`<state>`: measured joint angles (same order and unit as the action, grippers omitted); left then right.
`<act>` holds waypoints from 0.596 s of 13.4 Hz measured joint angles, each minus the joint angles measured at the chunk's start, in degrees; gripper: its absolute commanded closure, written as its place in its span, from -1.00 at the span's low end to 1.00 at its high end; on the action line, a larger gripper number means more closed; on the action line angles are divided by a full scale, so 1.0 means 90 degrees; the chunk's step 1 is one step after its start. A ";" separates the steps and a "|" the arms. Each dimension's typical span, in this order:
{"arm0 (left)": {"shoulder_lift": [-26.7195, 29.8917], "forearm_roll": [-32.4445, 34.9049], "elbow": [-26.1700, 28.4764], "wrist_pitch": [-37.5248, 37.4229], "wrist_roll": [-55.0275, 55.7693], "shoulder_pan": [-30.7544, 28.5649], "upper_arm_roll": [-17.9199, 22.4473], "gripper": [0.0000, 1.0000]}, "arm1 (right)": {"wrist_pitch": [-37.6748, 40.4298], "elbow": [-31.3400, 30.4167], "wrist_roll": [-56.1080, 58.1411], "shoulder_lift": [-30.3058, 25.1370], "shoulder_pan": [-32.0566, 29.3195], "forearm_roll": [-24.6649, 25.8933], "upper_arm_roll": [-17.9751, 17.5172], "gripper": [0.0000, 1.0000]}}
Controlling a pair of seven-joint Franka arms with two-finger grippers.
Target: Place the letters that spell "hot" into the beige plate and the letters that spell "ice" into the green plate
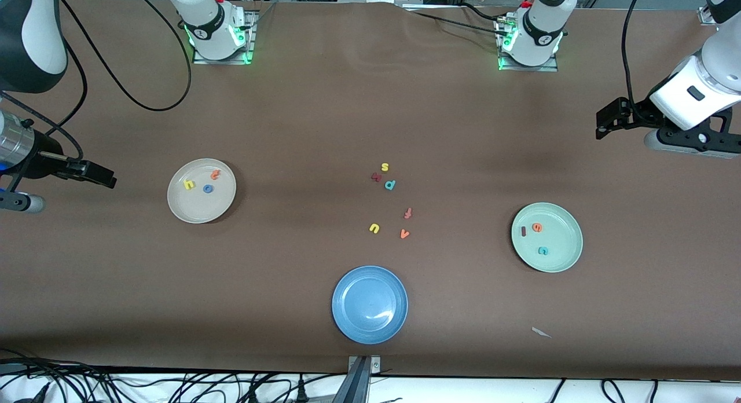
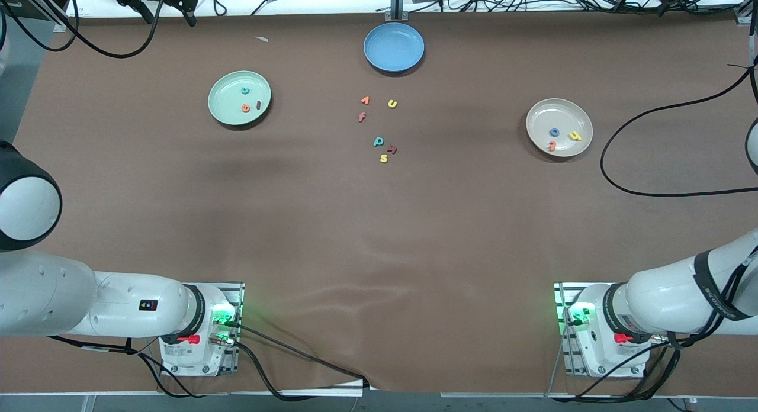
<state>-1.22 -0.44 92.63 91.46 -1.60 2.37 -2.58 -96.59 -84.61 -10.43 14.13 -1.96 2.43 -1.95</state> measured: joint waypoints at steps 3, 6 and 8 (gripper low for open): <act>0.0000 0.0000 -0.0012 0.0000 0.0000 -0.0012 0.0020 -1.00 | 0.0000 0.0001 0.0000 -0.0002 0.0000 0.0002 0.0000 -0.99; 0.0000 0.0000 -0.0013 0.0000 0.0000 -0.0013 0.0020 -1.00 | 0.0000 0.0019 0.0000 -0.0011 0.0000 0.0002 0.0000 -1.00; -0.0001 0.0000 -0.0013 -0.0010 0.0000 -0.0027 0.0021 -1.00 | 0.0000 0.0097 0.0000 -0.0015 0.0000 0.0002 0.0000 -0.99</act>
<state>-1.22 -0.44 92.51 91.37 -1.60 2.12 -2.39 -96.59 -83.74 -10.43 13.99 -1.96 2.44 -1.95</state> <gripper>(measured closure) 0.000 0.000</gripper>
